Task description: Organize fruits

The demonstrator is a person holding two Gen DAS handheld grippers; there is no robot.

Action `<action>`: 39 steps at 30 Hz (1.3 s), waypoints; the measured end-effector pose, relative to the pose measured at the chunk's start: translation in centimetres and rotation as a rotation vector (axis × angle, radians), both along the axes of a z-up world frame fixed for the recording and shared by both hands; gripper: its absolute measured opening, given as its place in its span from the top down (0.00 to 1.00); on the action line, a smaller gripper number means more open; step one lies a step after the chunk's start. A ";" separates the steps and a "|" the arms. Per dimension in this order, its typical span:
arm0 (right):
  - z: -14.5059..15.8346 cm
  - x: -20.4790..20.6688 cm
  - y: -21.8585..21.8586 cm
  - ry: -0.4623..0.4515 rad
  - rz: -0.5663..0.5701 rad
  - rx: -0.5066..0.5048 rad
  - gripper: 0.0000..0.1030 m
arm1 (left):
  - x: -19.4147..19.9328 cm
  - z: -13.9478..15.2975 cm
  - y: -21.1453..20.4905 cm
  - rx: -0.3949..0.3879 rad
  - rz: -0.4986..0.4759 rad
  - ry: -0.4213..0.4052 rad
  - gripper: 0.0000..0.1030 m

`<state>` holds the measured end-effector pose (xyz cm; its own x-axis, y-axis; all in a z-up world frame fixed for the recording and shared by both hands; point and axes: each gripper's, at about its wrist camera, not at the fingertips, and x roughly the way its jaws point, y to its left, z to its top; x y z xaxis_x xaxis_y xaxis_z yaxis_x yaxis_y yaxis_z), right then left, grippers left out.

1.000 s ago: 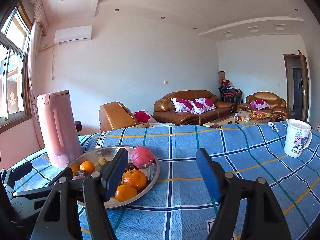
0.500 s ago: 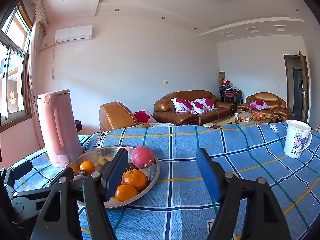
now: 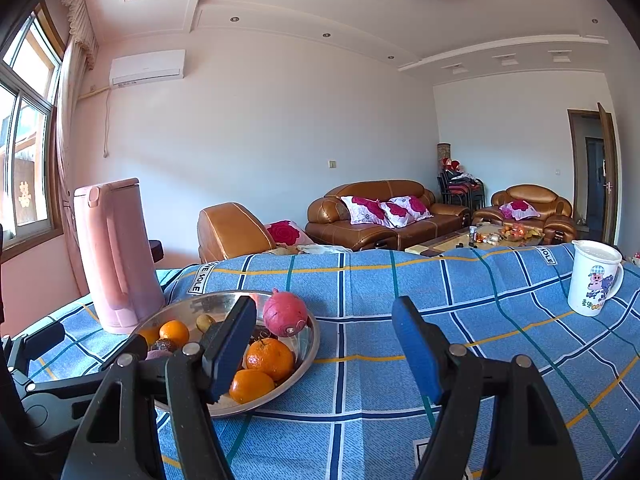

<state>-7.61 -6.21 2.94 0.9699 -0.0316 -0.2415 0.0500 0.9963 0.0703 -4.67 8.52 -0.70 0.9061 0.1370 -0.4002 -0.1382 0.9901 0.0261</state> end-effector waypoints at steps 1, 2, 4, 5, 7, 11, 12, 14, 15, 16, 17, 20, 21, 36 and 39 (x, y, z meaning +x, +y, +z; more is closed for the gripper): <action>0.0 0.1 0.0 0.000 0.000 -0.001 0.30 | 0.0 0.0 0.0 0.000 0.000 -0.001 0.00; 0.0 0.1 0.0 0.001 0.000 -0.001 0.30 | 0.0 0.0 0.0 0.001 0.001 0.001 0.00; 0.0 0.1 0.0 0.002 0.000 -0.001 0.30 | 0.0 0.0 0.1 0.000 0.001 0.002 0.00; 0.0 0.0 0.0 0.001 0.000 0.000 0.30 | 0.1 0.0 0.1 0.000 0.001 0.004 0.00; 0.0 0.1 0.0 0.001 -0.001 -0.001 0.30 | 0.0 -0.2 0.3 0.000 0.001 0.004 0.00; -0.1 0.1 0.1 0.000 0.000 -0.001 0.30 | 0.0 -0.2 0.3 0.002 0.001 0.005 0.00; -0.1 0.1 0.1 0.000 0.000 -0.001 0.30 | 0.0 -0.2 0.3 0.002 0.001 0.006 0.00; -0.1 0.1 0.1 0.001 0.000 -0.001 0.30 | 0.0 -0.2 0.3 0.001 0.002 0.006 0.00; -0.1 0.1 0.0 0.001 -0.001 -0.001 0.30 | 0.0 -0.1 0.2 0.000 0.002 0.005 0.00; -0.1 0.1 0.1 0.001 0.000 -0.001 0.30 | 0.0 -0.1 0.2 0.000 0.002 0.005 0.00; 0.0 0.1 0.0 0.000 0.000 -0.001 0.30 | 0.0 -0.1 0.3 0.000 0.003 0.005 0.00; -0.1 0.1 0.1 0.000 0.000 -0.001 0.30 | 0.0 -0.1 0.2 0.002 0.004 0.003 0.00; -0.1 0.1 0.1 -0.001 0.000 -0.001 0.30 | 0.0 -0.1 0.2 0.003 0.004 0.002 0.00; -0.2 0.1 0.2 -0.003 0.000 -0.001 0.30 | -0.2 -0.4 0.9 0.000 0.027 0.011 0.00; -0.2 0.1 0.2 -0.003 0.000 -0.001 0.30 | -0.2 -0.3 0.8 0.001 0.026 0.014 0.00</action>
